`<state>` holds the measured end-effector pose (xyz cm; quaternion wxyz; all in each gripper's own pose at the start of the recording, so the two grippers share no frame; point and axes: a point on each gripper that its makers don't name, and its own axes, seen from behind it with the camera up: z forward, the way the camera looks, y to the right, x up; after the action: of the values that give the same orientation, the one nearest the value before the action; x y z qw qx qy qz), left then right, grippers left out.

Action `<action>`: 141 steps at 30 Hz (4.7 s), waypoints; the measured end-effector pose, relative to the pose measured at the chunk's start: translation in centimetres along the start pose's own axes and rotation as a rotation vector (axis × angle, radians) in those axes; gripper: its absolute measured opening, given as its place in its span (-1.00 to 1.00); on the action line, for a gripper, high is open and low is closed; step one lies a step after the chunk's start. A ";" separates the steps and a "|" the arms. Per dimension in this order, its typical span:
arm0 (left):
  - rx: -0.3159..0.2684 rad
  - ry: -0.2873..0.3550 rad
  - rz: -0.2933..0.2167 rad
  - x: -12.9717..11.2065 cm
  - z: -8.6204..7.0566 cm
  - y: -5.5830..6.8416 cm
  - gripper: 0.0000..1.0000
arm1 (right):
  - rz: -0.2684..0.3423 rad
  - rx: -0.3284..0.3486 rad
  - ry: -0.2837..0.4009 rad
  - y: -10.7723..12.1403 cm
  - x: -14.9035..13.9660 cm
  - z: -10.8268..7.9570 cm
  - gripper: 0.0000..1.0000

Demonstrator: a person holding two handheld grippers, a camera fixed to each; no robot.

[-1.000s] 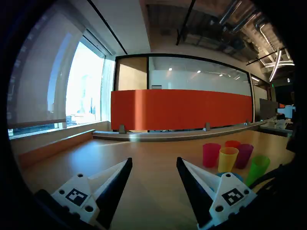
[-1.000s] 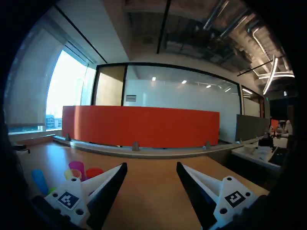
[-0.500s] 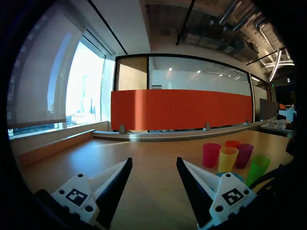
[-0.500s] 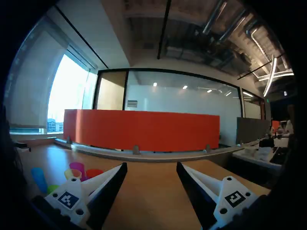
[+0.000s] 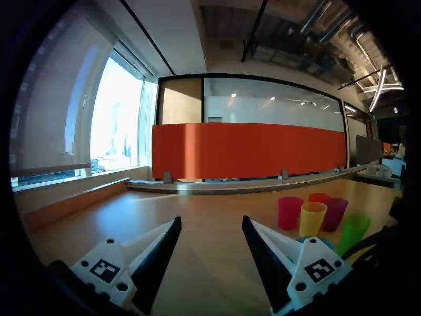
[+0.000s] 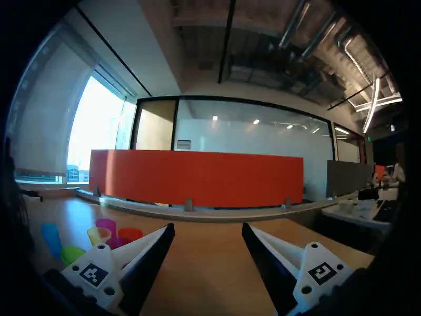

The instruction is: Pour water

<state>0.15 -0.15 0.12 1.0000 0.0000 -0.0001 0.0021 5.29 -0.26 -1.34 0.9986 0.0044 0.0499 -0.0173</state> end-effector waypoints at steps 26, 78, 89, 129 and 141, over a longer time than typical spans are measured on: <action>0.000 0.000 0.000 0.0 0.0 0.0 0.70 | 0.061 -0.005 -0.039 0.0 -3.8 0.5 0.98; 0.000 0.000 0.000 0.0 -0.1 0.0 0.70 | 0.036 -0.005 -0.100 -0.3 -5.4 0.5 0.99; 0.000 0.000 0.000 0.0 0.0 0.0 0.69 | 0.036 -0.005 -0.101 -0.3 -5.4 0.5 0.99; 0.001 0.000 0.000 0.0 -0.1 0.0 0.69 | 0.036 -0.005 -0.101 -0.3 -5.4 0.6 0.99; 0.001 0.000 -0.002 -0.1 -0.2 0.0 0.70 | 0.036 -0.005 -0.101 -0.3 -5.4 0.5 0.98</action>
<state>0.02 -0.11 -0.05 1.0000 0.0003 0.0001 0.0013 -0.06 -0.37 -0.26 1.0000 0.0019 -0.0007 0.0005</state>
